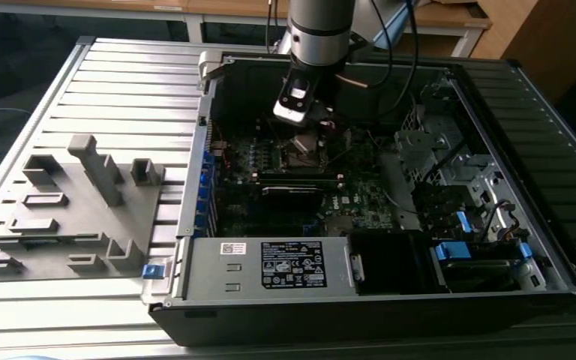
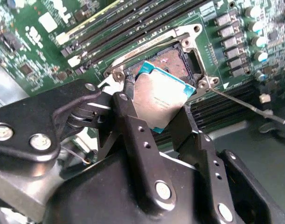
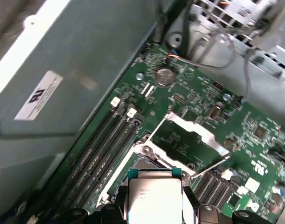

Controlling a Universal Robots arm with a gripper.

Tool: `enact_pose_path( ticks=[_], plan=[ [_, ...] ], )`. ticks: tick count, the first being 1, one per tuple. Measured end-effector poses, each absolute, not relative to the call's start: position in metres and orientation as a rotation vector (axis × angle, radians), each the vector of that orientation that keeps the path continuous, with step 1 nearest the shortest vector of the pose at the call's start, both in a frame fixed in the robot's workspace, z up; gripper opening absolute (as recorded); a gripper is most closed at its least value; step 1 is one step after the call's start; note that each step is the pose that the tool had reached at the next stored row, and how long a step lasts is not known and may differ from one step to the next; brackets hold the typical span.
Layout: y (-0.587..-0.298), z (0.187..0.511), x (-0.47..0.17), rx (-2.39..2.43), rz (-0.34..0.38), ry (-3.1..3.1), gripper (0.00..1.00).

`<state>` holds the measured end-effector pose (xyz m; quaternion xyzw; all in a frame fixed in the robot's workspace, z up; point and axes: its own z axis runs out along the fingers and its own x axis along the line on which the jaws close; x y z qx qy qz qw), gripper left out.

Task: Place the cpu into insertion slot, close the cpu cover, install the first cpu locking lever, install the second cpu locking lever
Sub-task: 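Place the cpu into insertion slot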

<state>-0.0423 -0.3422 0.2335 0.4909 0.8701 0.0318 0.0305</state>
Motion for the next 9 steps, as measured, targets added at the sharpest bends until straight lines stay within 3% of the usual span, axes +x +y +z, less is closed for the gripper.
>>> enact_pose_path(
  ticks=[9],
  plan=[
    [-0.3422, 0.2331, -0.0423, 1.723, 0.090, 2.546, 0.54]
  ],
)
